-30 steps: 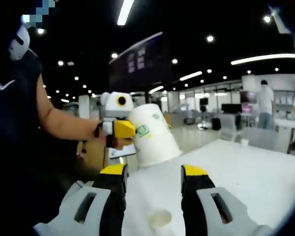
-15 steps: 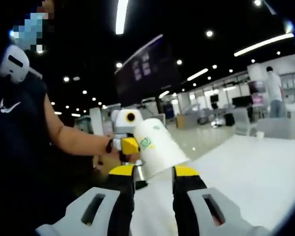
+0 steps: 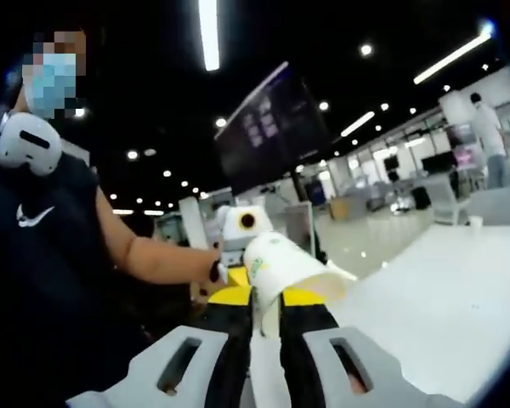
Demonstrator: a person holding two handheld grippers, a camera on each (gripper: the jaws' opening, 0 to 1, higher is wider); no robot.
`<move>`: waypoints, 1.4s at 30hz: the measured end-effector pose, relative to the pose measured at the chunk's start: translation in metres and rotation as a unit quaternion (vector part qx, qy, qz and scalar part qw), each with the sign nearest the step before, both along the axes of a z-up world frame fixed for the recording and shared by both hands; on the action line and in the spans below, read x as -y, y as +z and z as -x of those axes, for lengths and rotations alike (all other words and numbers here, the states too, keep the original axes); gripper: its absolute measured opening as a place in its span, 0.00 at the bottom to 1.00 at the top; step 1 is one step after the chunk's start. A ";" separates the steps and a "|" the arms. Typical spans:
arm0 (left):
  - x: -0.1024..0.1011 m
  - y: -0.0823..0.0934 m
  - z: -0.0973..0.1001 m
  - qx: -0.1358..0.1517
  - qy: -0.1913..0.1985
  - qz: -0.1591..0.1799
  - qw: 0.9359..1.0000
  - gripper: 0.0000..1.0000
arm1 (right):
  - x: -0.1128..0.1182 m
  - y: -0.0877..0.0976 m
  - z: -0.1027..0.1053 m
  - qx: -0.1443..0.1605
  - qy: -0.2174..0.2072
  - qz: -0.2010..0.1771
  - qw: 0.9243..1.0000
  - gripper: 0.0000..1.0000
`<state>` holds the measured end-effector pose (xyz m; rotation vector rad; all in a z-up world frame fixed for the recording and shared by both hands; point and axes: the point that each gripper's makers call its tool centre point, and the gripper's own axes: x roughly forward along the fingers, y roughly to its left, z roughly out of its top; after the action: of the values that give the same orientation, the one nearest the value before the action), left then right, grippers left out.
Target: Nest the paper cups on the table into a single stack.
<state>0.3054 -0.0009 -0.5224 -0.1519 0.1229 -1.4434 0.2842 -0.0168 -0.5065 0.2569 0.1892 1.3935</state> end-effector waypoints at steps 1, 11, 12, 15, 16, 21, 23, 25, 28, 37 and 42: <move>0.000 -0.001 0.000 0.001 -0.001 -0.003 1.000 0.37 | -0.001 0.001 0.001 0.001 0.002 0.001 1.000 0.06; -0.003 -0.003 0.000 0.012 -0.001 -0.015 1.000 0.35 | -0.010 0.010 0.014 -0.008 0.042 0.008 0.999 0.00; -0.003 -0.002 0.000 0.013 -0.002 -0.015 1.000 0.34 | -0.011 0.011 0.014 -0.010 0.043 0.008 0.999 0.00; -0.005 0.000 0.000 0.019 0.001 -0.017 1.000 0.36 | -0.014 0.015 0.014 -0.010 0.047 0.011 0.999 0.00; -0.006 -0.001 -0.001 0.020 0.004 -0.019 1.000 0.37 | -0.015 0.016 0.014 -0.008 0.047 0.014 0.999 0.00; -0.021 -0.019 -0.015 0.012 0.045 -0.072 0.996 0.59 | -0.018 0.023 0.011 0.020 0.041 0.033 0.998 0.00; -0.027 -0.025 -0.021 0.011 0.064 -0.090 0.994 0.71 | -0.019 0.025 0.008 0.035 0.035 0.047 0.998 0.00; -0.035 -0.030 -0.028 0.019 0.088 -0.104 0.991 0.77 | -0.019 0.026 0.005 0.046 0.029 0.065 0.996 0.00; -0.046 -0.035 -0.032 0.018 0.107 -0.108 0.988 0.84 | -0.019 0.028 -0.001 0.058 0.022 0.089 0.994 0.00; -0.083 -0.073 -0.054 0.034 0.192 -0.187 0.963 0.98 | -0.025 0.034 -0.016 0.069 0.025 0.171 0.983 0.00; -0.097 -0.092 -0.048 0.011 0.222 -0.175 0.959 0.98 | -0.022 0.028 -0.026 0.077 0.029 0.248 0.965 0.00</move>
<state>0.3532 0.0959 -0.6143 0.1229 0.3045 -0.9567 0.3103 0.0051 -0.4785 -0.2732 0.4103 1.3707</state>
